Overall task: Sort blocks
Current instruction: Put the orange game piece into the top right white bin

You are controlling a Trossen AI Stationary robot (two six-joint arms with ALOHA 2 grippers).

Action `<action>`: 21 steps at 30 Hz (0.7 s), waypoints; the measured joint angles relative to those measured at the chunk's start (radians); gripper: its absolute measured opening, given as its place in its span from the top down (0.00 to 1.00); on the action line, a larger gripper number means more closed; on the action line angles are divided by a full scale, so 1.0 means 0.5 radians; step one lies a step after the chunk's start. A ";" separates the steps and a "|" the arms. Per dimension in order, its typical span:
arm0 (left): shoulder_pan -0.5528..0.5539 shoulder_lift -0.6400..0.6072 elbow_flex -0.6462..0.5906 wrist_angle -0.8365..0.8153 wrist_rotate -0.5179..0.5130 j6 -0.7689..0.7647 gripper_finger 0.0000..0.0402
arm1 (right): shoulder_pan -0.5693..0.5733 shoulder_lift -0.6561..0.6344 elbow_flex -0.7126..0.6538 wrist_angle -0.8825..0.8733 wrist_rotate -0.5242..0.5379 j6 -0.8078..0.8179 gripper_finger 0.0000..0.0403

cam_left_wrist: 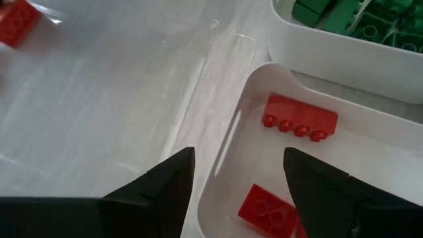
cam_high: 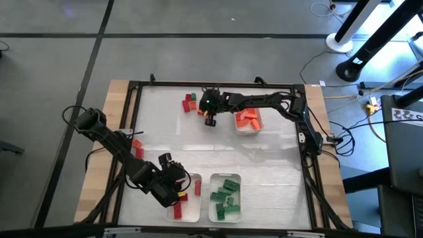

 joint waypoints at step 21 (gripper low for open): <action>0.190 0.000 0.000 -0.003 -0.003 0.161 0.45 | 0.342 -0.035 -0.009 -0.076 -0.111 -0.004 0.99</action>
